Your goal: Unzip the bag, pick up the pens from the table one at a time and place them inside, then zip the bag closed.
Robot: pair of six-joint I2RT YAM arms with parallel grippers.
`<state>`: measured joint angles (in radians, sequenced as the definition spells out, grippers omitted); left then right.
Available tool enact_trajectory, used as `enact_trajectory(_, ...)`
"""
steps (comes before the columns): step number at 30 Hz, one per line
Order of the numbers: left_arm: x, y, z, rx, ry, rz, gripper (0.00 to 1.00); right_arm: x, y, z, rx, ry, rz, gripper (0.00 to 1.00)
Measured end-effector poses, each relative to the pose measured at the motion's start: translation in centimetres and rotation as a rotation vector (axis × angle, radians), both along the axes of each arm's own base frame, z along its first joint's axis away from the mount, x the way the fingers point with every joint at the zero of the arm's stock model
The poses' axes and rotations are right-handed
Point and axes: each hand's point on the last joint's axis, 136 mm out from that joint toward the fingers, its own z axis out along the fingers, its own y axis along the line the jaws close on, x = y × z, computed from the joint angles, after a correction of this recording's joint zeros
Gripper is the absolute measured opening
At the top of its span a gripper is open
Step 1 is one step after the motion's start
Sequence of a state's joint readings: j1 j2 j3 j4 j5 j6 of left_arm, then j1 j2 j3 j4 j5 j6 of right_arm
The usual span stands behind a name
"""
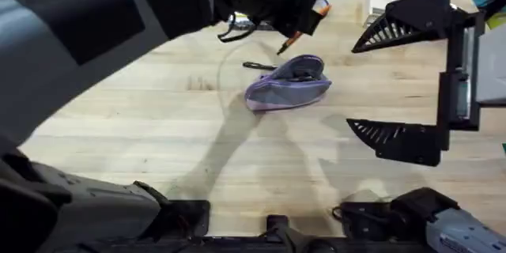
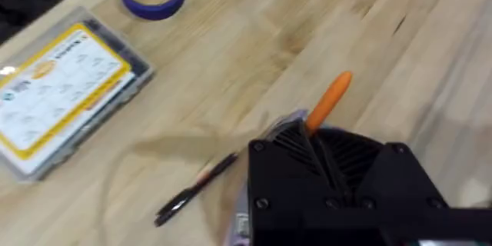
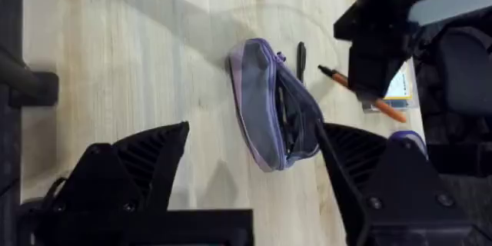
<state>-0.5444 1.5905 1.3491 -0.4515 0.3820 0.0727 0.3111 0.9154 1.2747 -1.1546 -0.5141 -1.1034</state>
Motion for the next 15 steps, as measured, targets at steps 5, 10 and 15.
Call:
enact_trajectory(5, -1.7, -1.9, 0.0, -0.025, 0.043, -0.019, 0.042, 0.0, 0.0, 0.0, 0.000, 0.001, 0.000, 0.998)
enact_trajectory(10, -3.3, -3.6, 0.0, -0.032, 0.060, -0.060, 0.042, 0.0, 0.0, 0.0, 0.000, 0.001, 0.000, 0.998)
enact_trajectory(15, -3.7, -4.3, -0.6, -0.021, 0.071, -0.067, 0.043, 0.0, 0.0, 0.0, 0.000, 0.001, 0.000, 0.997)
